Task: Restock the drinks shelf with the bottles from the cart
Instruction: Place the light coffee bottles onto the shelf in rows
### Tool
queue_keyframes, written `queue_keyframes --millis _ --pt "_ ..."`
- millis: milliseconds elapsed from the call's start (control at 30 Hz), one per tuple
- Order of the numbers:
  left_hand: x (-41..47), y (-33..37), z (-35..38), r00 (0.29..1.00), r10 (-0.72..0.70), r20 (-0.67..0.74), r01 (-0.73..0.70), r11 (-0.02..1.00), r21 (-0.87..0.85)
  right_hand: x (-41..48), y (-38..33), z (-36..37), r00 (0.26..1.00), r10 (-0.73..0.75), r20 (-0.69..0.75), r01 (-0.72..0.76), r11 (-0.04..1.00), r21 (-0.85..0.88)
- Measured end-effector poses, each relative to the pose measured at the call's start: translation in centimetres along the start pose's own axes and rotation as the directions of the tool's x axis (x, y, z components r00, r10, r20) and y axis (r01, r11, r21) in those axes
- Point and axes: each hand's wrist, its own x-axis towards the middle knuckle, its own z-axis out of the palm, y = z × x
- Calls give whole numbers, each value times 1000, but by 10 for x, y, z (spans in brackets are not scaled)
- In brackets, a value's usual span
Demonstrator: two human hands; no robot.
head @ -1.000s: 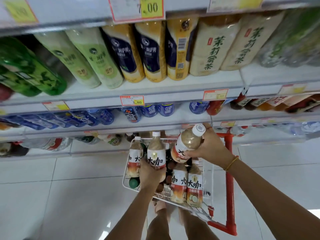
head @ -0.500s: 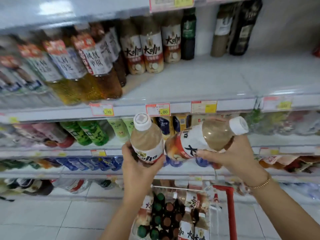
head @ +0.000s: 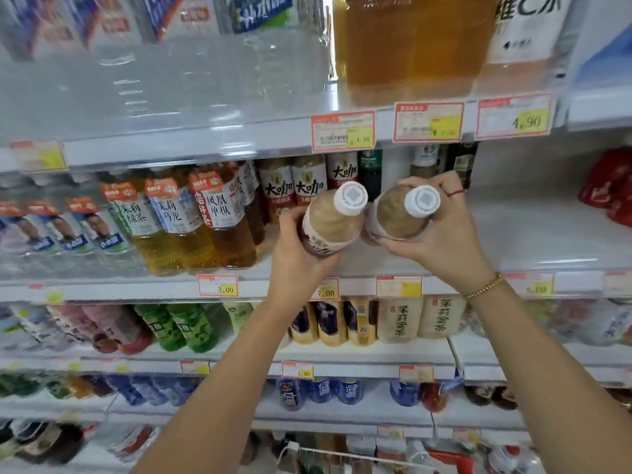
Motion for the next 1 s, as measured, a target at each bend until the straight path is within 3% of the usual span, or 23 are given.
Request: queue_keyframes --millis 133,267,333,433,533,667,833,1000 --pt "23 -16 21 998 -43 34 42 998 47 24 35 10 995 64 76 -46 976 -215" --pt "35 -26 30 993 -111 34 109 992 59 48 48 15 975 181 132 -139 950 -279" --pt "44 -27 30 989 -134 70 127 987 95 62 53 14 946 269 180 -227 948 -224" --pt "58 -28 29 980 -170 107 152 976 158 75 67 21 872 420 252 -438 899 19" --pt "61 -31 31 966 -245 86 231 962 143 67 86 45 796 512 324 -556 829 57" --pt "60 -41 28 959 -282 -4 280 953 111 55 103 72 762 527 376 -586 809 52" --pt "64 -46 26 955 -296 9 293 950 106 66 94 88 738 514 437 -551 833 -50" --pt "64 -53 24 953 -300 -34 302 945 125 77 90 112 759 546 355 -532 834 -146"
